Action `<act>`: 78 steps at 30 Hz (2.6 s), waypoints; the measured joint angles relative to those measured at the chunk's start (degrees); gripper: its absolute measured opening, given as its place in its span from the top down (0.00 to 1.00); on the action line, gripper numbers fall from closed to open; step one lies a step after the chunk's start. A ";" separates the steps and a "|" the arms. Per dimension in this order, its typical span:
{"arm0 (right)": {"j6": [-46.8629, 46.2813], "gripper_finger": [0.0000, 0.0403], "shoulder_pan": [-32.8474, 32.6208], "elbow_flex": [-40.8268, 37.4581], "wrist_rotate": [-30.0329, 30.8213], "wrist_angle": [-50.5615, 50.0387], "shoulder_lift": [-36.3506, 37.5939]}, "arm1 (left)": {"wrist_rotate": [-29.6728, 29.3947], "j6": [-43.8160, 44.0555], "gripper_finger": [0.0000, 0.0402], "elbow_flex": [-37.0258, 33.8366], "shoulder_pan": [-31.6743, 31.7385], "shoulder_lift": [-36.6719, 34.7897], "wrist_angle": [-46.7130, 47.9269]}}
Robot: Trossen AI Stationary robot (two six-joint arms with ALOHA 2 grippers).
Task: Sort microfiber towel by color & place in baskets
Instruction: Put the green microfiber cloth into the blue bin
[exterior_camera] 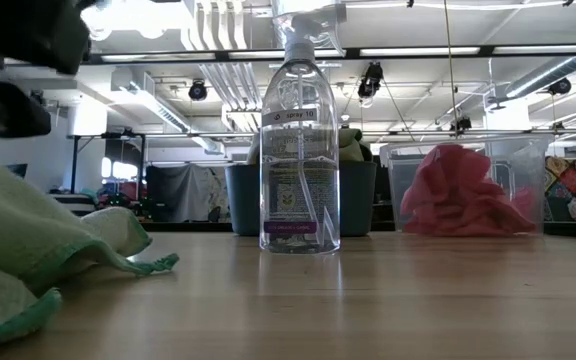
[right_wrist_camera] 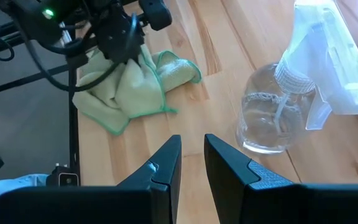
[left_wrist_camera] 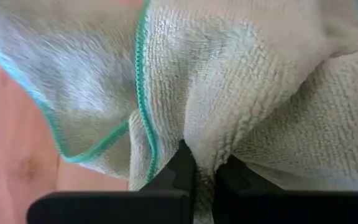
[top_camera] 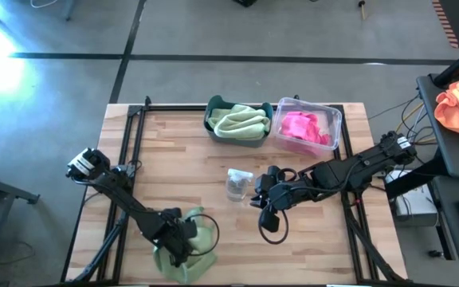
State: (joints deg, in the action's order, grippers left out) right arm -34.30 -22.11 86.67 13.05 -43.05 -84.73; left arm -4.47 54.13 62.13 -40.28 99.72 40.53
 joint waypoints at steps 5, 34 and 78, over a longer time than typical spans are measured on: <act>1.28 0.84 0.00 0.00 0.01 -0.02 0.00 | -4.18 -0.25 1.00 5.57 -0.01 0.00 5.85; 8.11 0.84 0.00 0.00 2.18 0.20 5.34 | -46.17 6.75 1.00 37.11 6.15 -0.01 46.03; 22.56 0.84 1.92 0.00 29.05 1.92 14.71 | -80.58 -26.69 0.98 55.62 37.43 -0.48 46.07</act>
State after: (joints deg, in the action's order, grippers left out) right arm -11.74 -20.18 86.67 42.10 -41.12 -70.02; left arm -85.04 27.44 117.75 -2.85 99.24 86.60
